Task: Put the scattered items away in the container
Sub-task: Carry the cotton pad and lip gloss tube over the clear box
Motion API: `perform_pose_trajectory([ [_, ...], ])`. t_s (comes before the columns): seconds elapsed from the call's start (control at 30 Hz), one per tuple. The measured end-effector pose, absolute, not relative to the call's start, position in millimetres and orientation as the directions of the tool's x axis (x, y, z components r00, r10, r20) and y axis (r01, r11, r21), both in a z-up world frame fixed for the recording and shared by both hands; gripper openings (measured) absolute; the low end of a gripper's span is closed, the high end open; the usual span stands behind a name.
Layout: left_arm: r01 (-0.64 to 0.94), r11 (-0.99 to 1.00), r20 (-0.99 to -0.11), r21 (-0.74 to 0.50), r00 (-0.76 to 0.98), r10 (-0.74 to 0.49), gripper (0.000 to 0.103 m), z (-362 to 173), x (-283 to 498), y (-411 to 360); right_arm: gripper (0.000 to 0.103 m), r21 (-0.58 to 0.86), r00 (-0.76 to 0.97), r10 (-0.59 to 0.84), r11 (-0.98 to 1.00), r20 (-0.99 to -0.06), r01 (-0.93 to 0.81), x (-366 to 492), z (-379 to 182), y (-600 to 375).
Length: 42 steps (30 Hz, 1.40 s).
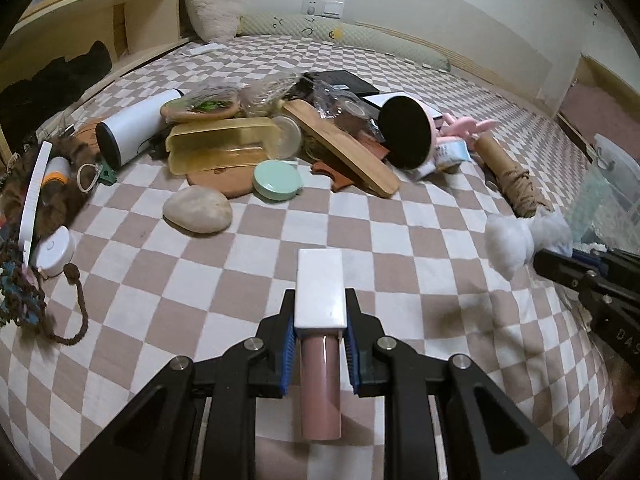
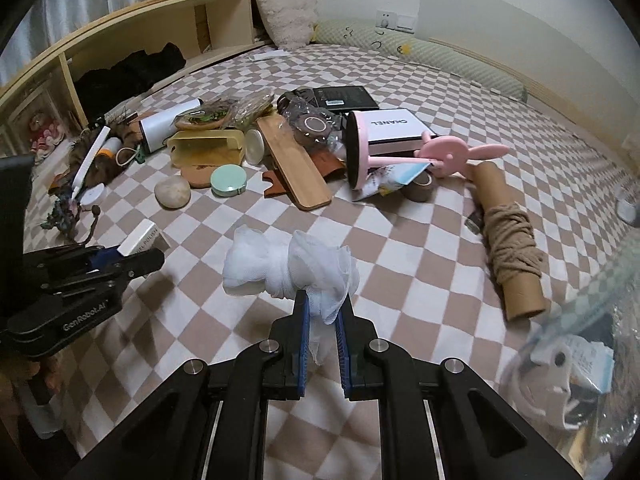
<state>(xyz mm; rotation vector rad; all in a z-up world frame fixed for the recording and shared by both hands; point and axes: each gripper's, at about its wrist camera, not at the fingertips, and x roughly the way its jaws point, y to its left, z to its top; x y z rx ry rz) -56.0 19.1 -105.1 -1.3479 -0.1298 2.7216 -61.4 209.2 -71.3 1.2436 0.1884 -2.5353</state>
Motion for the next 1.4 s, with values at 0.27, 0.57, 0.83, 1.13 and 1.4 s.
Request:
perform_pose_trajectory([
  [0.27,-0.096,-0.989,-0.768,-0.111,-0.623,0.147,0.021,-90.2,-43.3,44.3,0.013,0.032,-0.611,-0.219,-0.953,-0.761,0.303,-43.9,-54.0,226.5],
  [0.57,-0.130,-0.987,-0.709,-0.099,-0.687,0.161,0.021,-33.9,-24.6,65.3,0.013,0.026,-0.662,-0.201,-0.964,-0.722,0.264,-19.9,-21.3,249.0],
  [0.83,-0.183,-0.981,-0.647,-0.060,-0.742,0.178,0.021,26.8,-9.1,94.1,0.013,0.023,-0.742,-0.179,-0.976,-0.646,0.215,1.2,32.4,279.4],
  [1.13,-0.267,-0.963,-0.597,-0.038,-0.767,0.236,0.021,73.8,1.4,149.8,0.013,0.004,-0.807,-0.107,-0.992,-0.580,0.129,24.0,76.1,335.7],
  [1.4,-0.365,-0.931,-0.580,-0.002,-0.758,0.299,0.021,93.9,8.3,217.4,0.013,-0.017,-0.823,-0.018,-0.999,-0.568,0.033,41.6,91.0,393.9],
])
